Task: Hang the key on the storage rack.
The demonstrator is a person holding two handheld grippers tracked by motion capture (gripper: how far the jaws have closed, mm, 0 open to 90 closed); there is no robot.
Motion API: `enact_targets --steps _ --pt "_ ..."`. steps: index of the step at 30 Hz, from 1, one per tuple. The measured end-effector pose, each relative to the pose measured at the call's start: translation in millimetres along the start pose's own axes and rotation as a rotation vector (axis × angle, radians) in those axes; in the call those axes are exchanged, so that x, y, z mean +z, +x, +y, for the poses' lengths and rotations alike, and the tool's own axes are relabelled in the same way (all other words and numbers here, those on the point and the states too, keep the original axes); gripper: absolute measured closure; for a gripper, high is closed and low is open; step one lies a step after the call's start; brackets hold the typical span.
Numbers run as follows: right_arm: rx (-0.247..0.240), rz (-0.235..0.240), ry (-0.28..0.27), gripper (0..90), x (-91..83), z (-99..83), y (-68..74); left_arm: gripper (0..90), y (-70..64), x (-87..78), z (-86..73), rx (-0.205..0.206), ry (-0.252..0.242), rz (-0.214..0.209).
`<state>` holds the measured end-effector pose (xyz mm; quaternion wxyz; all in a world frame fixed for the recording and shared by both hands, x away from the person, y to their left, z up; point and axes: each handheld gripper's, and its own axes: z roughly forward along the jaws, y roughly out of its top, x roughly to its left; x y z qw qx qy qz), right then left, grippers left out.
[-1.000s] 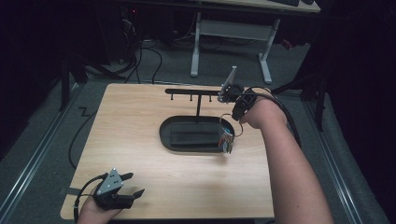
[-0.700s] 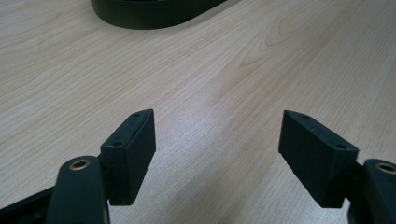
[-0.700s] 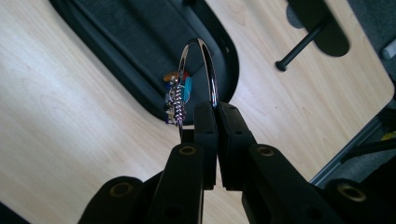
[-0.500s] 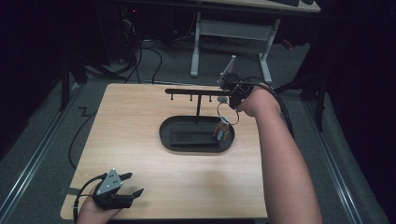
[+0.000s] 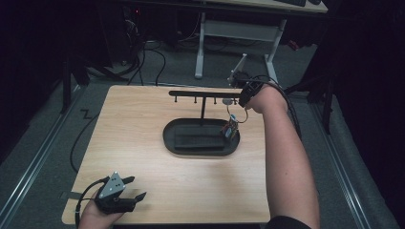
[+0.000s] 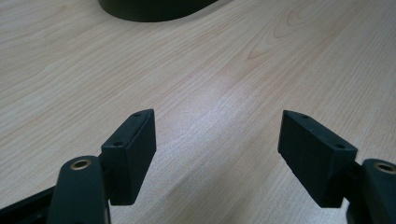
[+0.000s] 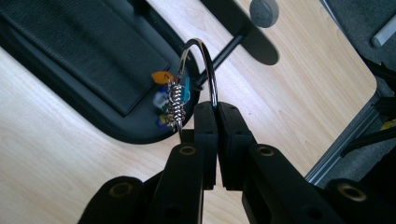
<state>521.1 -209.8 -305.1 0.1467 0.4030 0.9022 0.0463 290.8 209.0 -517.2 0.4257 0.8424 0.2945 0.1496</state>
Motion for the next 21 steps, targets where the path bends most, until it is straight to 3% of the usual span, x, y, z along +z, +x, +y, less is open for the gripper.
enact_targets --steps 7,11,21 --pt "0.038 0.005 -0.008 87.7 4.4 0.8 -2.4 28.3 -0.1 0.3 -0.6 -0.001 0.006 -0.004" --pt "0.023 -0.003 -0.017 87.5 8.2 3.4 -1.0 28.4 -0.7 1.8 -0.8 0.006 0.014 -0.006" --pt "0.043 -0.034 -0.039 83.7 9.7 6.2 0.2 28.6 -0.3 2.1 -0.3 0.009 0.033 -0.004"
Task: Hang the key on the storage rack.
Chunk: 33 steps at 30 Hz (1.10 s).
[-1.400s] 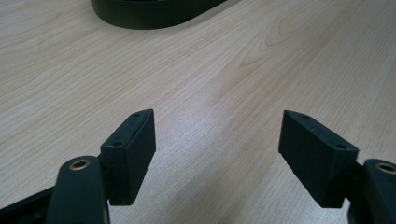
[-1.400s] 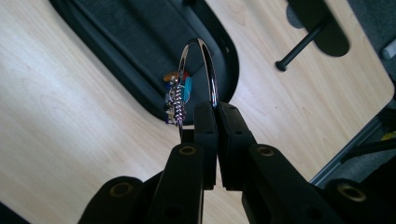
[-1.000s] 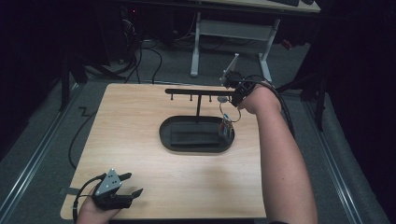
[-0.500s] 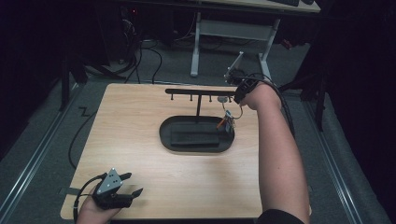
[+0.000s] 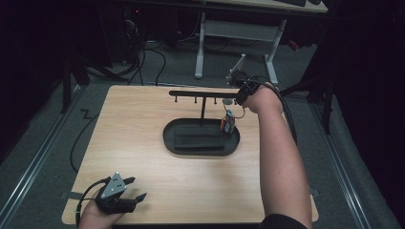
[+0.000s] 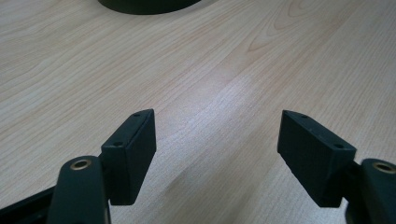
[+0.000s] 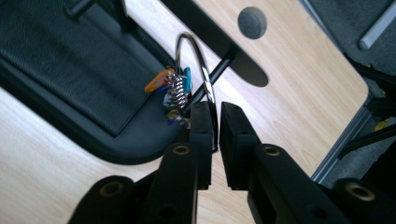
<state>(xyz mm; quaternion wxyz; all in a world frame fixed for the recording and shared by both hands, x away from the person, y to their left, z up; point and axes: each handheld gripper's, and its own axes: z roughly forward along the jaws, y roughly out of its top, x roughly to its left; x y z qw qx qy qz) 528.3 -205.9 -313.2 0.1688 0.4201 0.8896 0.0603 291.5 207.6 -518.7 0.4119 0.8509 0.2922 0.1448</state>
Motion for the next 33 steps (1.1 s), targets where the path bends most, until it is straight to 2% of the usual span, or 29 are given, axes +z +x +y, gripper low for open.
enact_targets --steps 1,2,3,7,19,24,25,29,33 --pt "0.016 0.001 -0.001 83.6 -1.3 -0.6 0.4 28.6 -0.1 0.5 0.0 0.001 0.001 0.001" --pt "0.002 0.003 -0.014 83.6 -1.6 -1.5 -0.4 28.5 -0.1 0.6 0.0 0.001 0.001 0.002" --pt "0.019 0.005 -0.011 83.6 -2.2 -2.1 0.7 28.4 -0.3 1.0 -0.1 0.002 -0.002 0.006" --pt "0.009 0.010 -0.026 82.1 -4.4 -7.1 3.4 28.2 -0.6 1.3 0.1 0.003 -0.006 0.008" --pt "0.030 0.043 -0.065 80.1 -10.1 -22.1 16.2 27.7 -4.6 2.4 2.0 0.017 0.002 -0.003" --pt "0.034 0.054 -0.090 76.0 -10.9 -32.5 19.7 27.3 -5.6 2.5 1.8 0.019 -0.008 0.002" --pt "0.047 0.062 -0.095 75.4 -10.4 -35.7 20.8 27.2 -5.2 2.1 1.8 0.020 -0.005 0.001" --pt "0.060 0.082 -0.123 68.5 -6.3 -49.8 25.2 26.8 -4.0 1.5 1.5 0.020 -0.006 0.004" --pt "0.085 0.087 -0.151 54.1 0.2 -69.8 34.9 26.5 -4.2 1.9 1.7 0.016 -0.005 0.008"
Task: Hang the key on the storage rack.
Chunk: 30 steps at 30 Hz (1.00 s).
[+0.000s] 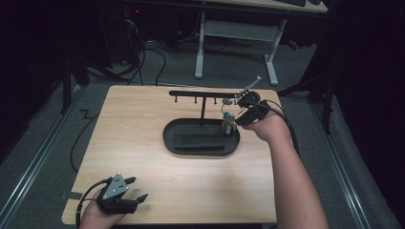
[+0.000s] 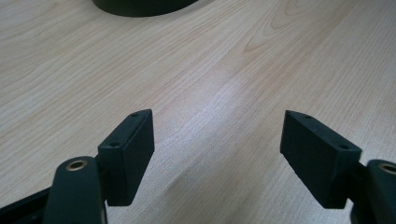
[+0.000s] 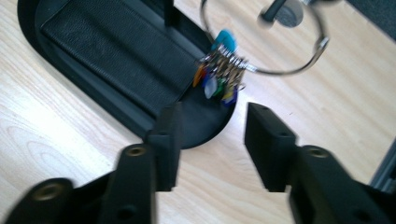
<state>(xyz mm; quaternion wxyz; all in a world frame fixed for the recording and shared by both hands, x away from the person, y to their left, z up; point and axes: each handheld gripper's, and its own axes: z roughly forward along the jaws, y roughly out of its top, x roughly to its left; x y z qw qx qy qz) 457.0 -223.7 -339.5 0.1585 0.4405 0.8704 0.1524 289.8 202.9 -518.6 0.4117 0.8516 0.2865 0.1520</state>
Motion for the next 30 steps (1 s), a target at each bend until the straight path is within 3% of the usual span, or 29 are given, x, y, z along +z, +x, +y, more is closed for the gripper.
enact_targets --steps 5,14,16,21,24,27,29,30 --pt "0.000 -0.005 -0.038 42.4 7.1 -31.9 17.3 25.6 -3.9 0.3 1.0 0.009 0.006 -0.002" --pt "0.036 -0.036 -0.137 38.3 21.8 -94.0 33.4 25.6 -7.6 3.9 3.8 0.025 0.005 -0.011" --pt "0.049 -0.038 -0.158 33.1 27.4 -109.4 35.5 25.7 -8.1 5.0 4.3 0.026 0.008 -0.014" --pt "0.125 -0.054 -0.242 29.3 41.8 -149.3 43.8 26.3 -8.5 5.5 4.9 0.024 -0.007 -0.019" --pt "0.180 -0.063 -0.264 21.3 55.5 -171.6 52.0 26.4 -8.9 5.8 4.5 0.019 -0.009 -0.025" --pt "0.289 -0.109 -0.307 17.9 69.3 -196.3 64.6 26.4 -8.3 5.2 5.7 -0.008 -0.031 -0.052" --pt "0.365 -0.150 -0.426 21.4 75.6 -221.4 76.5 26.4 -8.2 4.4 6.7 -0.018 -0.041 -0.056" --pt "0.415 -0.111 -0.425 18.2 76.1 -230.5 78.8 26.4 -8.5 4.3 7.2 -0.026 -0.047 -0.059"
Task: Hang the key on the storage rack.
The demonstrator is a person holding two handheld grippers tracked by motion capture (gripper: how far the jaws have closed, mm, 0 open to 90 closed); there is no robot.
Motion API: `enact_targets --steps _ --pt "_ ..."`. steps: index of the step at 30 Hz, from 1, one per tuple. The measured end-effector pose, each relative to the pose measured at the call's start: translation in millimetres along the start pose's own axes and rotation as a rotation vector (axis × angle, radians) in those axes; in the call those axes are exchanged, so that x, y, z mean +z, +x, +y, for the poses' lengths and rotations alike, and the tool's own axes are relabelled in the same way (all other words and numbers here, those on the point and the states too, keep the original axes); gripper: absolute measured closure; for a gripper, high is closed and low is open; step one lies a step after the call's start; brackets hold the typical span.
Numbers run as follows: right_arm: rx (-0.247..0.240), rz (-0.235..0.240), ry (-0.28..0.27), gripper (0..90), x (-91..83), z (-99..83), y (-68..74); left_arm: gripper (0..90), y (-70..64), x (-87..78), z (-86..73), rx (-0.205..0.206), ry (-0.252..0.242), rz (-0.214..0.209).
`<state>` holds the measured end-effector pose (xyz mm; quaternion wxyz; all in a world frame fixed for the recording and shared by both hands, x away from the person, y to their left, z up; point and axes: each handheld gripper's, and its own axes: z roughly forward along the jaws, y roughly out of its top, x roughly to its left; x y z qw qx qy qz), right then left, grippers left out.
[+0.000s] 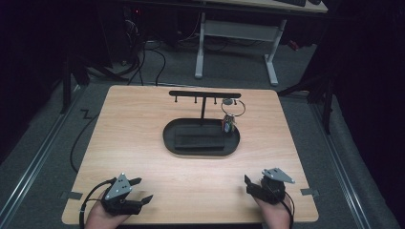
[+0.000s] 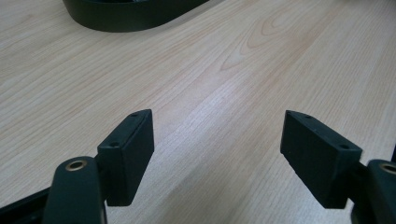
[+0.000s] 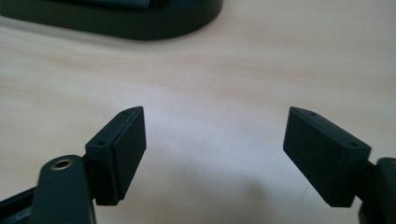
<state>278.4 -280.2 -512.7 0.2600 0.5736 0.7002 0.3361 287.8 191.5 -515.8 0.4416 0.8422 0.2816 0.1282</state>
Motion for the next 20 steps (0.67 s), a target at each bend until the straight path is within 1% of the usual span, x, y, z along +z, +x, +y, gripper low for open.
enact_targets --steps 1,2,3,4,5,6,7,8,9,10,11,13,14,15,18,20 --pt "0.029 0.048 0.009 13.8 -3.4 1.4 -1.8 26.5 -0.5 0.3 0.2 -0.007 -0.004 -0.007" --pt "0.000 0.026 -0.026 18.4 -8.8 1.1 -0.8 26.5 -1.4 1.0 0.2 -0.008 -0.001 -0.012" --pt "-0.042 -0.023 -0.055 19.6 -11.1 -1.6 -0.2 26.5 -2.6 2.0 0.2 -0.004 0.005 -0.012" --pt "-0.053 -0.042 -0.045 19.3 -9.6 -4.5 -0.8 26.4 -3.8 2.9 0.2 -0.003 0.010 -0.009" --pt "-0.038 -0.027 -0.029 19.2 -6.9 -6.6 -1.8 26.3 -4.5 3.6 0.2 -0.005 0.012 -0.006" --pt "-0.014 0.000 -0.018 18.4 -5.4 -6.5 -2.3 26.2 -5.0 4.3 0.1 -0.010 0.012 -0.004" --pt "-0.008 0.013 -0.025 18.4 -4.6 -5.3 -1.9 26.2 -5.5 5.0 0.1 -0.014 0.014 -0.003" --pt "-0.020 0.016 -0.034 18.5 -3.8 -4.1 -0.7 26.1 -6.4 6.1 -0.1 -0.011 0.020 -0.003" --pt "-0.030 0.032 -0.034 18.5 -1.9 -3.4 0.7 26.1 -7.0 6.8 -0.2 -0.008 0.023 0.000" --pt "-0.028 0.051 -0.028 18.5 -0.3 -3.7 1.6 26.0 -7.5 7.8 -0.5 -0.007 0.028 -0.003" --pt "-0.022 0.086 -0.013 18.6 2.5 -5.0 2.8 26.0 -7.5 8.3 -0.8 -0.006 0.030 -0.005" --pt "-0.018 0.119 -0.007 18.9 4.2 -6.5 4.2 26.0 -7.0 9.5 -1.5 -0.008 0.035 -0.009" --pt "-0.029 0.117 -0.011 19.0 4.5 -6.4 4.3 26.0 -6.5 9.8 -1.9 -0.009 0.036 -0.011" --pt "-0.029 0.113 -0.007 19.2 4.3 -6.2 4.8 26.0 -5.9 9.9 -2.6 -0.010 0.038 -0.013" --pt "-0.017 0.114 -0.003 19.5 4.8 -6.2 4.8 25.9 -4.8 7.9 -3.2 -0.004 0.039 -0.011" --pt "-0.032 0.113 0.001 19.7 5.9 -6.6 5.6 26.1 -3.5 5.2 -3.0 -0.002 0.039 -0.011"
